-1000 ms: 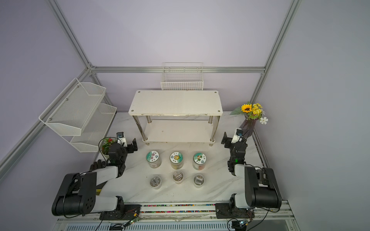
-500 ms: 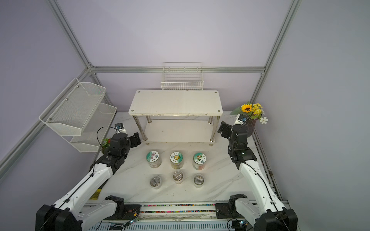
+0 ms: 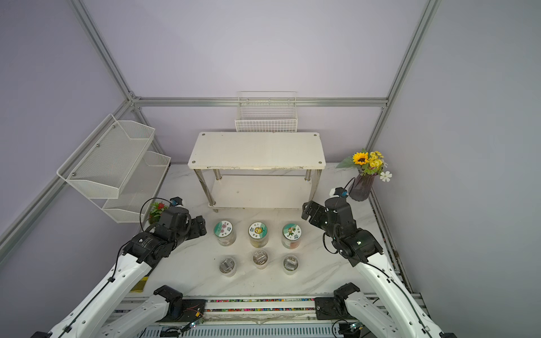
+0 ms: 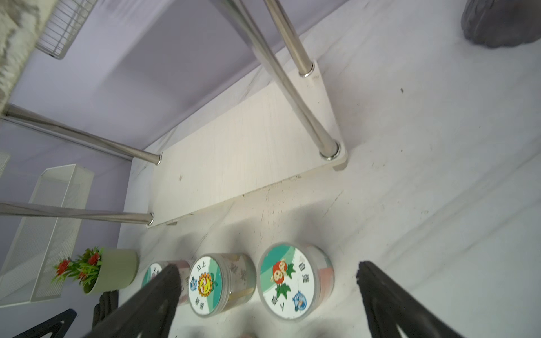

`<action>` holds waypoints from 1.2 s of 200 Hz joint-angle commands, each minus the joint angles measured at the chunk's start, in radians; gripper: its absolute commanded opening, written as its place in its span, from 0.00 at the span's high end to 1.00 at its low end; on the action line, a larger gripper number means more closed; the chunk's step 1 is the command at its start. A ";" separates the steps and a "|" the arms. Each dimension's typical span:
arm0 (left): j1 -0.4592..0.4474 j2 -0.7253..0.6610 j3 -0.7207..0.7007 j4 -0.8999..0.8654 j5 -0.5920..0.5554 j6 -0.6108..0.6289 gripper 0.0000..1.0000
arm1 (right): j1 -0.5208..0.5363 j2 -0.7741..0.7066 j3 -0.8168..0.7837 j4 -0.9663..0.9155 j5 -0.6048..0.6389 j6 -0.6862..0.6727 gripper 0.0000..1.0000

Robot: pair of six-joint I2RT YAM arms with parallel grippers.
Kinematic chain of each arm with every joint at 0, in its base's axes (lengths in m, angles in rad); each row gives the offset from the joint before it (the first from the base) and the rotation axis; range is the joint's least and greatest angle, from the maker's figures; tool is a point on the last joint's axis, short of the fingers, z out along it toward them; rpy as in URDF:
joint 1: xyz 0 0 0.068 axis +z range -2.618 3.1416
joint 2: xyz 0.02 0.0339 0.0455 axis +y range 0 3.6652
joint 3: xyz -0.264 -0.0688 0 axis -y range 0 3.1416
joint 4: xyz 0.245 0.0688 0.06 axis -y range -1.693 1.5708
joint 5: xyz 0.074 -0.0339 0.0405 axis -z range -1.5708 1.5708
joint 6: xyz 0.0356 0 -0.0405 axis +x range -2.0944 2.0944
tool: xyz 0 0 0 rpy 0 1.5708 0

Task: Place the seed container on the shelf
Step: Pick up the seed jar at the center of the board.

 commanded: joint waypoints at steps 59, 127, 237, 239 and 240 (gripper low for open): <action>-0.090 0.017 -0.018 -0.123 -0.005 -0.089 0.12 | 0.456 0.224 0.047 -0.215 0.157 0.368 0.03; -0.104 0.055 -0.015 -0.123 0.006 -0.084 0.10 | 0.507 0.346 0.166 -0.334 0.258 0.429 0.03; -0.105 0.099 -0.008 -0.129 0.017 -0.072 0.07 | 0.269 0.521 0.250 -0.335 0.110 0.085 0.03; -0.105 0.100 -0.007 -0.129 0.017 -0.071 0.07 | 0.266 0.527 0.252 -0.336 0.107 0.079 0.03; -0.105 0.100 -0.007 -0.129 0.017 -0.071 0.07 | 0.264 0.529 0.253 -0.336 0.105 0.076 0.03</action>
